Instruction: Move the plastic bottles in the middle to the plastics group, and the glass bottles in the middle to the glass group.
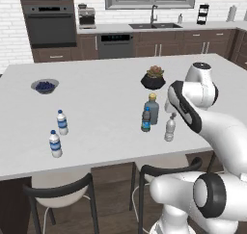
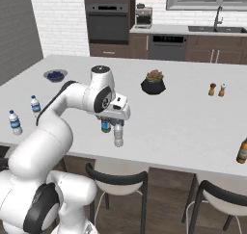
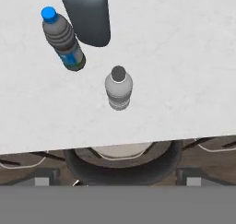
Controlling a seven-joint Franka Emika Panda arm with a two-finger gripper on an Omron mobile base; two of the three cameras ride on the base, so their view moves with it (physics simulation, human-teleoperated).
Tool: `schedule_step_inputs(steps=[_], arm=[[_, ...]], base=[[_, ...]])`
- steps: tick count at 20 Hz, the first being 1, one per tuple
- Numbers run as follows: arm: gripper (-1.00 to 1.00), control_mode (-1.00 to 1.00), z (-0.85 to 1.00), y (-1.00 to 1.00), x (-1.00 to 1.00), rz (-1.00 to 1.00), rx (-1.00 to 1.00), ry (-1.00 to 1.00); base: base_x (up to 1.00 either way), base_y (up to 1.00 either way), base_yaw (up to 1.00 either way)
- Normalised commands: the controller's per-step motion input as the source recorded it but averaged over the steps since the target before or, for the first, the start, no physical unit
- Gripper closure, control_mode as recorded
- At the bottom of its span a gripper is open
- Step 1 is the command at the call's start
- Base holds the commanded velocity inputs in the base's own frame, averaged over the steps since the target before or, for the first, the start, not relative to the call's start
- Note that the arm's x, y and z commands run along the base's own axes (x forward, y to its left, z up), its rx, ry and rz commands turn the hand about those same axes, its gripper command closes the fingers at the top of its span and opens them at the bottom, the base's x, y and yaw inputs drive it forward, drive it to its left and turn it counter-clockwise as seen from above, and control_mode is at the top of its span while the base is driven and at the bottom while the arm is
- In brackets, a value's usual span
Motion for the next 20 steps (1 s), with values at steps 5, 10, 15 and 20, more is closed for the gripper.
schedule_step_inputs(steps=[5,10,15,20], arm=[[-1.00,-1.00,-0.02,0.00,0.56,0.00,-0.02,0.00],[-1.00,-1.00,0.00,0.00,0.34,0.00,-0.01,0.00],[-1.00,-1.00,-0.03,0.00,0.00,0.00,0.00,0.03],[-1.00,-1.00,-0.18,0.00,0.00,0.00,0.00,0.02]], base=[[0.00,0.00,0.00],[0.00,0.00,0.00],[0.00,0.00,0.00],[0.00,0.00,0.00]])
